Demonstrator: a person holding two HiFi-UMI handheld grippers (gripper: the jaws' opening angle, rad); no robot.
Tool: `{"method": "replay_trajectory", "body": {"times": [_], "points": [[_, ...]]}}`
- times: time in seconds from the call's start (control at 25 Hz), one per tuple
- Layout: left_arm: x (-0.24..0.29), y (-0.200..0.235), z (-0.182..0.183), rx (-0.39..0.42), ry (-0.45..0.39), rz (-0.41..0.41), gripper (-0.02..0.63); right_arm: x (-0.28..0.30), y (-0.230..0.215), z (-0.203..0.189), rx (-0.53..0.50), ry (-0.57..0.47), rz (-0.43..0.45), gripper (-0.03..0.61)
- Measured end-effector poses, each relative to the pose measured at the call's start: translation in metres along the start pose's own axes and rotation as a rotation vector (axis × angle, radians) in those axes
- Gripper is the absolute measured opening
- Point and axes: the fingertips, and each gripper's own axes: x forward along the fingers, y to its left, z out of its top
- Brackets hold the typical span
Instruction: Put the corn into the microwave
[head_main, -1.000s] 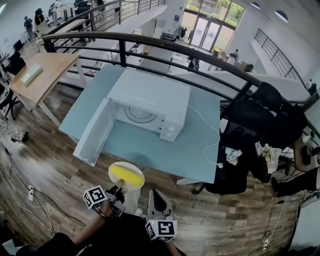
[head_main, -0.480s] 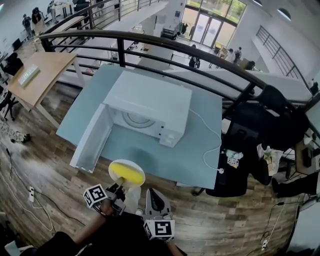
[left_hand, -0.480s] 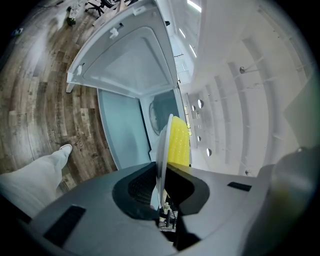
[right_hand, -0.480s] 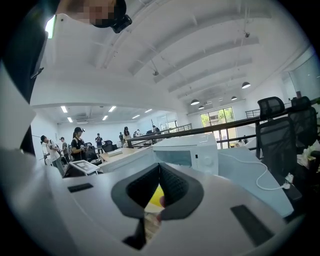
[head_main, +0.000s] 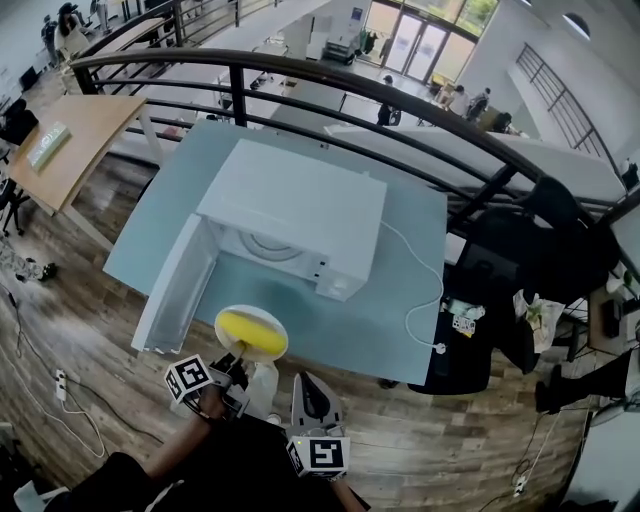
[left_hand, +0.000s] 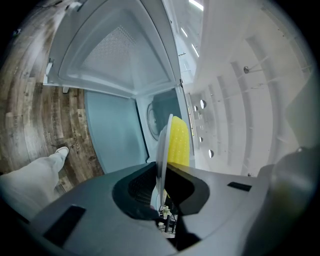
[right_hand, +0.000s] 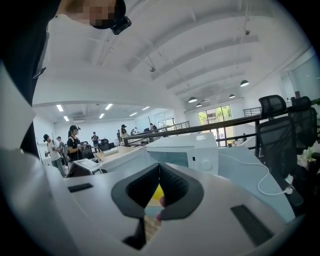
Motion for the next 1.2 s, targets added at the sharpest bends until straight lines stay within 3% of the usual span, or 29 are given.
{"method": "replay_trajectory", "body": {"times": [0.64, 1.0, 1.2], "points": [[0.086, -0.014, 0.066, 0.018, 0.015, -0.005, 0.029, 0.093, -0.021, 0.034, -0.017, 0.0, -0.015, 0.009], [0.126, -0.001, 0.101, -0.006, -0.037, -0.001, 0.029, 0.134, -0.022, 0.049, -0.039, -0.006, -0.004, 0.009], [0.142, 0.01, 0.117, -0.028, -0.06, -0.006, 0.03, 0.153, -0.009, 0.053, -0.046, -0.007, 0.045, 0.009]]}}
